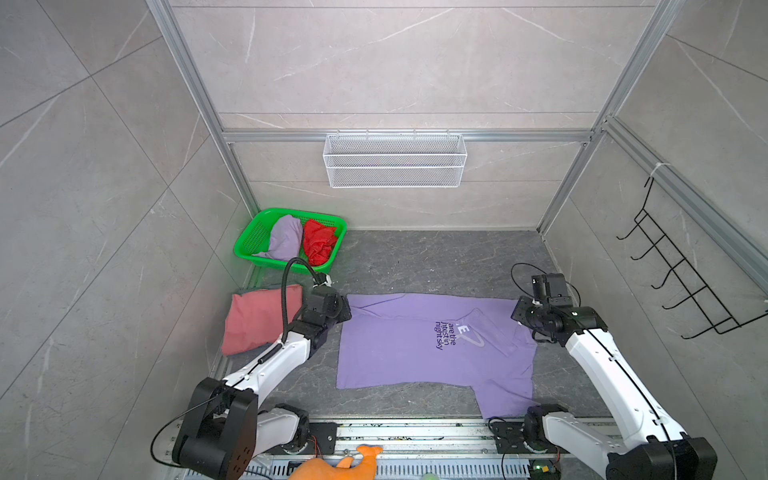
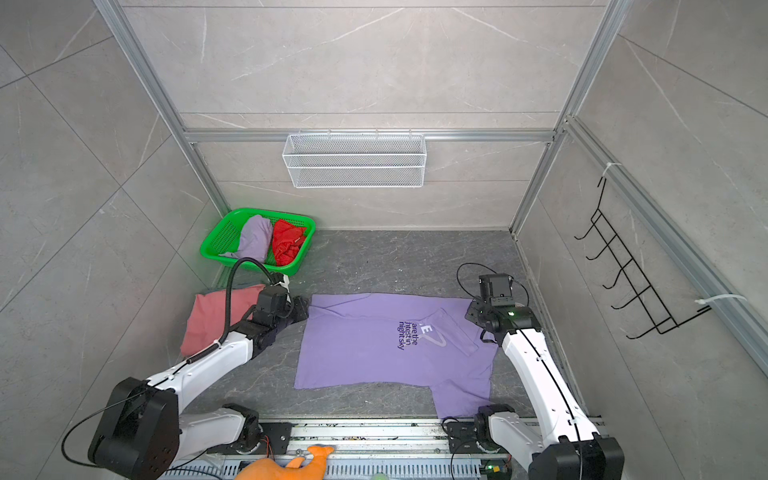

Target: Fold and stack the t-shirts

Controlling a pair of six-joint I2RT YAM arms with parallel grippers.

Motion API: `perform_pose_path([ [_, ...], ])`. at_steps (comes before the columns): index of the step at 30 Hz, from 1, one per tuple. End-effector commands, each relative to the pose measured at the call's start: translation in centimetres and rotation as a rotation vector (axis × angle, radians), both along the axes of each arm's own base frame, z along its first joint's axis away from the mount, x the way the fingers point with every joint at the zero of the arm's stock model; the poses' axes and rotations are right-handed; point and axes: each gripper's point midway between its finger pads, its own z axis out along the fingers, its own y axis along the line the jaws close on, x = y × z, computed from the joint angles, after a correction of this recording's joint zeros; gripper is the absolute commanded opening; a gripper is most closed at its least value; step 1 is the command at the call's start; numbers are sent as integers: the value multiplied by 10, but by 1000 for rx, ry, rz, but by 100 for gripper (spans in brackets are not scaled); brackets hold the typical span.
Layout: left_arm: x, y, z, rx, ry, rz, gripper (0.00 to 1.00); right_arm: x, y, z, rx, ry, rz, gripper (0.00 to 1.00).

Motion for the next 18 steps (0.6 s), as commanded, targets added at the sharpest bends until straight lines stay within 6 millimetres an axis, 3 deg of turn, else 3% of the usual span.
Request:
perform_pose_path([
  [1,4,1,10,-8,-11,25,41,23,44,-2,100,-37,157,54],
  [4,5,-1,5,-26,-1,29,41,33,63,-29,100,7,192,54],
  [9,4,-6,1,-48,5,13,41,57,77,-68,80,30,212,52],
  [18,4,-12,-4,-53,28,-5,41,83,80,-111,13,86,235,49],
])
